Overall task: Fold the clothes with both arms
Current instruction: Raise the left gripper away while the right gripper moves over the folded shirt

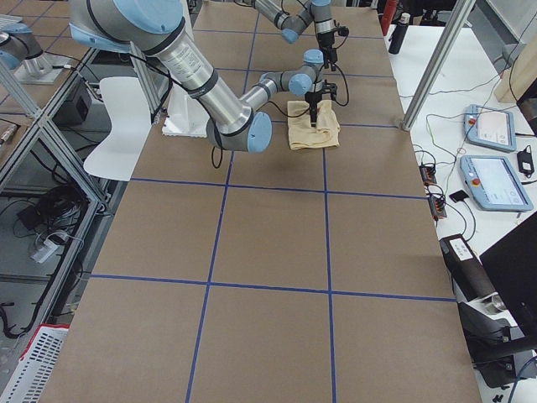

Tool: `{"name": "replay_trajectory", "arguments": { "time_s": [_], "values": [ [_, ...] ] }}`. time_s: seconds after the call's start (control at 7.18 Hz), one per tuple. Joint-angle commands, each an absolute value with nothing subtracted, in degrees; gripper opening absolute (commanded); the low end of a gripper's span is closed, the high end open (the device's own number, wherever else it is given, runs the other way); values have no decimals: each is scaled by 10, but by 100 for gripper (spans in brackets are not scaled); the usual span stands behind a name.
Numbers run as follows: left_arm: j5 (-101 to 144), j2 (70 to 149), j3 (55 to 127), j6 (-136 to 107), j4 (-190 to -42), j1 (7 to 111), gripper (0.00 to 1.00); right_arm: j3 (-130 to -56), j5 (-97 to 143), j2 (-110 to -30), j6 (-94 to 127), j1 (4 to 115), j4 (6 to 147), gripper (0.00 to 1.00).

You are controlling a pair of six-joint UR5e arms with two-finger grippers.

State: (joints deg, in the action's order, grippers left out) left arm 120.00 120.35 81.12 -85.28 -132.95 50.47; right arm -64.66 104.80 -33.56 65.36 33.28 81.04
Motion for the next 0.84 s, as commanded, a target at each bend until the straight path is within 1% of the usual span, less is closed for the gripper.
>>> {"name": "replay_trajectory", "arguments": {
  "time_s": [0.0,0.28,0.7],
  "values": [
    [1200,1199,811,-853,-1330,505,99,-626,1020,-322,635,339,805,100],
    [1200,1198,811,-853,-1329,506,99,-553,978,-302,632,355,705,100],
    [1200,1198,811,-853,-1329,513,99,-544,953,-282,606,378,693,100]
  ]
}}
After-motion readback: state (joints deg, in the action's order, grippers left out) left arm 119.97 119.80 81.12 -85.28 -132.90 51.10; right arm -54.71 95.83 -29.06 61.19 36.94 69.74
